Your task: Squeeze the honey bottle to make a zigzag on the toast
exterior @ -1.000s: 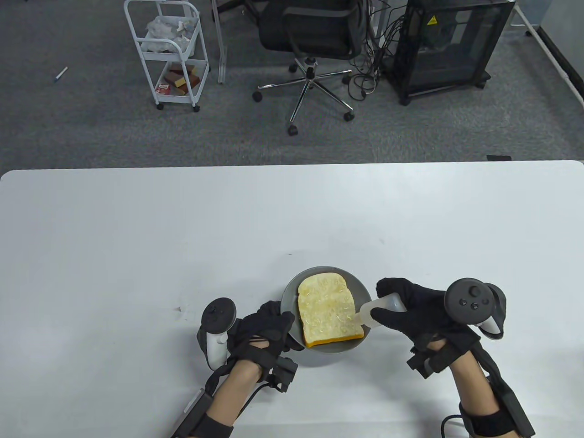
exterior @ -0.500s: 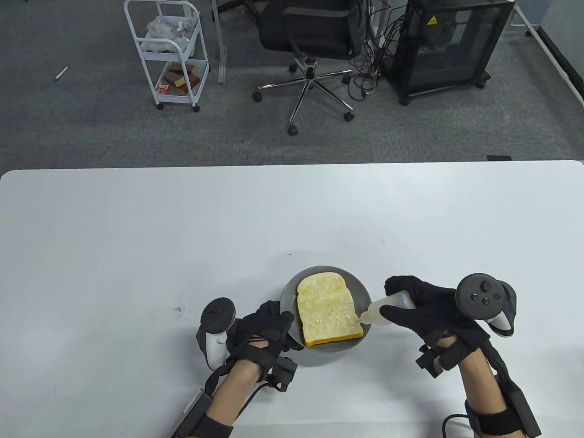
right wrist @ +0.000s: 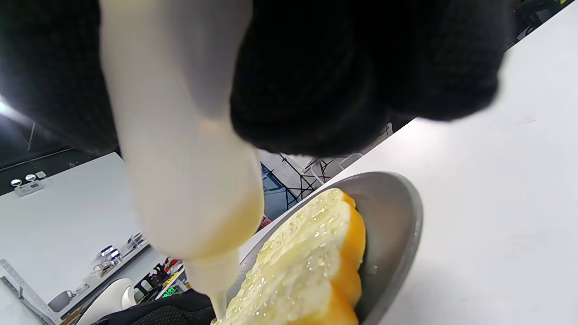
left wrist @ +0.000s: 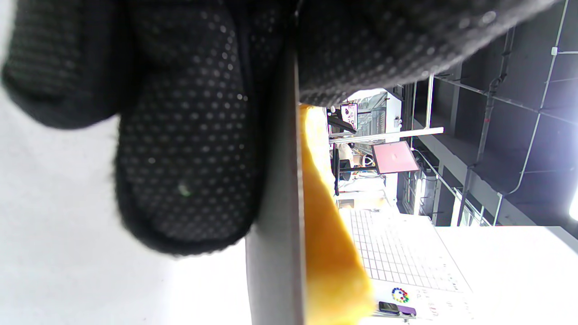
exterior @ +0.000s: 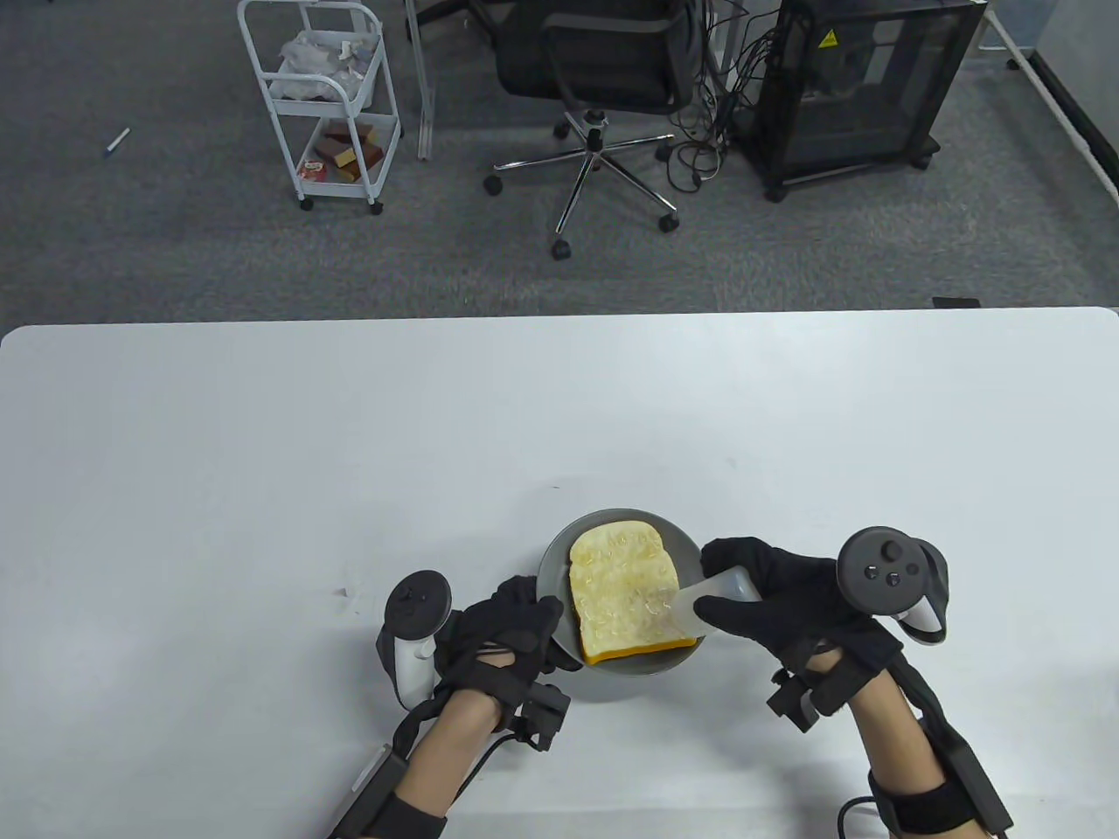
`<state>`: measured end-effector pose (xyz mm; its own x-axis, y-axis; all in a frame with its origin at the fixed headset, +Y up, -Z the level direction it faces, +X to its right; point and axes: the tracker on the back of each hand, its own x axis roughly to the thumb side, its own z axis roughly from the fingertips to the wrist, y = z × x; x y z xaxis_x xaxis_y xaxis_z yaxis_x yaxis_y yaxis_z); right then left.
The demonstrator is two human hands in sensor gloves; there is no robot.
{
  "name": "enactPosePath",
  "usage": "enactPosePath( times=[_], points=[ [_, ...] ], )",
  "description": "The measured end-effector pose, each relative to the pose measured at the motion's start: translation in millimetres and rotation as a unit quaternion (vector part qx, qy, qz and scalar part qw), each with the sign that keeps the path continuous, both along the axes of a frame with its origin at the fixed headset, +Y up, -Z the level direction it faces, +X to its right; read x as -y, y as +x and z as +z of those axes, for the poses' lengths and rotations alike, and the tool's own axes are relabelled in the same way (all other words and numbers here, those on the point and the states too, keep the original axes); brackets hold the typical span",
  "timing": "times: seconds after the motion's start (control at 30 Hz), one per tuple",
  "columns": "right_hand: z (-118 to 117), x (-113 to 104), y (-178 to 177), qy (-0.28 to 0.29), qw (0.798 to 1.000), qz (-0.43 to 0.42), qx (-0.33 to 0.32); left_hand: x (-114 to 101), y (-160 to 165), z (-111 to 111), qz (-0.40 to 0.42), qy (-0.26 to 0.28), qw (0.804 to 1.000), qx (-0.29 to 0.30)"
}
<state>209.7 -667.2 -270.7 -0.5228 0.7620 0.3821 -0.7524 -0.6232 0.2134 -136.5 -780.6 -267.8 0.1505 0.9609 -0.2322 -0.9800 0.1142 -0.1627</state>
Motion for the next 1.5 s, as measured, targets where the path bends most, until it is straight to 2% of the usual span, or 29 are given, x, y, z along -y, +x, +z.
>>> enactPosePath(
  times=[0.8,0.97,1.13,1.27,1.4,1.5],
  points=[
    [-3,10,-28,-0.015,0.999,-0.032,-0.024,0,1,1,-0.001,-0.001,1.000,0.002],
    [-5,12,-22,-0.022,0.997,-0.076,-0.019,-1,-1,0,0.009,-0.003,1.000,-0.004],
    [-8,15,4,-0.030,0.980,-0.195,0.011,-2,-6,-4,0.026,-0.012,0.999,-0.014],
    [-11,17,23,-0.055,0.950,-0.306,0.024,-9,-12,-12,0.026,-0.023,0.999,-0.028],
    [-12,19,31,-0.076,0.929,-0.360,0.018,-17,-14,-24,-0.006,-0.036,0.999,-0.034],
    [-12,18,34,-0.076,0.922,-0.378,0.015,-17,-14,-38,-0.029,-0.051,0.998,-0.039]
  ],
)
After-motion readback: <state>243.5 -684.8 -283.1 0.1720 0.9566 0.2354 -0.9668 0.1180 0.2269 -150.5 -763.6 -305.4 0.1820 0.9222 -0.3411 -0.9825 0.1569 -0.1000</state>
